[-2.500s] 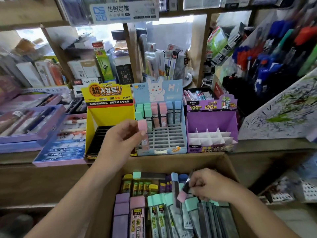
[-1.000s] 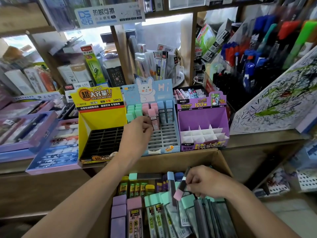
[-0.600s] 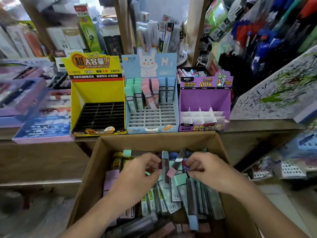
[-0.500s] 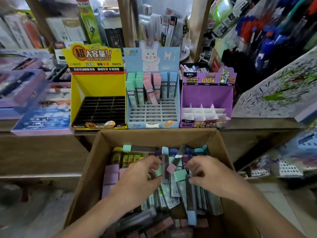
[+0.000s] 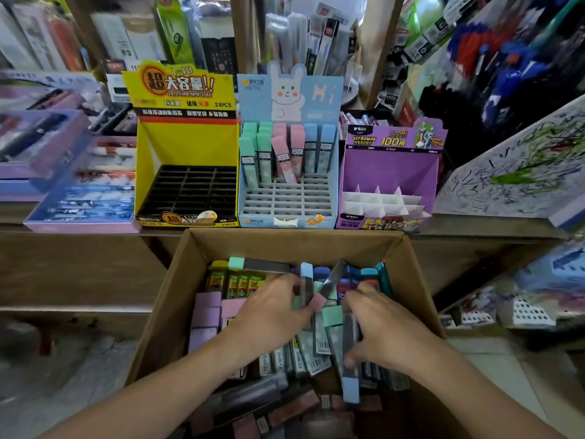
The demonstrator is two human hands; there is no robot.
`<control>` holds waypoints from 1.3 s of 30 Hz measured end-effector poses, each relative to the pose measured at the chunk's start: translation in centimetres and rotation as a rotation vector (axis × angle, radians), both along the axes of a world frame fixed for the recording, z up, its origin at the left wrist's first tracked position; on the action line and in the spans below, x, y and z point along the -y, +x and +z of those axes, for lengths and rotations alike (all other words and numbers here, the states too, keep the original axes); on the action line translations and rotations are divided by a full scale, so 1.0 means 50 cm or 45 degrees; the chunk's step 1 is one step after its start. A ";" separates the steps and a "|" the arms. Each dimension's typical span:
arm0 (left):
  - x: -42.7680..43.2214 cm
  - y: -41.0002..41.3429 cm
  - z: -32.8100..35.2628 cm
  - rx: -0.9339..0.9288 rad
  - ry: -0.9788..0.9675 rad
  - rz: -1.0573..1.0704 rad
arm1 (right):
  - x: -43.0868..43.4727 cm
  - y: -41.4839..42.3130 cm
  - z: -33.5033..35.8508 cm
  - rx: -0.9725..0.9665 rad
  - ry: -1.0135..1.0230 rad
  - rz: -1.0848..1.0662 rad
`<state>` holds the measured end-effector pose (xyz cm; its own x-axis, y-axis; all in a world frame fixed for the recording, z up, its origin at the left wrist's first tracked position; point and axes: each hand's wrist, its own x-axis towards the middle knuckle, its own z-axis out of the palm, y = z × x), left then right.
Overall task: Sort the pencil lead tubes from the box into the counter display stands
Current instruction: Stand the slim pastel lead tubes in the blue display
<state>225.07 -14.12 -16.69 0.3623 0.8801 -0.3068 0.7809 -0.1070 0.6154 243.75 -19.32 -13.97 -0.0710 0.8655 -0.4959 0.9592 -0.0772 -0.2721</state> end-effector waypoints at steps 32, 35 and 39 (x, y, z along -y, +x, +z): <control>-0.061 0.013 -0.021 0.636 -0.387 0.351 | -0.118 -0.030 -0.096 -0.979 0.131 -0.970; -0.065 0.002 -0.018 0.661 -0.392 0.350 | -0.119 -0.036 -0.098 -1.103 0.092 -1.006; -0.066 -0.010 -0.017 0.678 -0.419 0.343 | -0.121 -0.050 -0.101 -1.211 -0.019 -1.027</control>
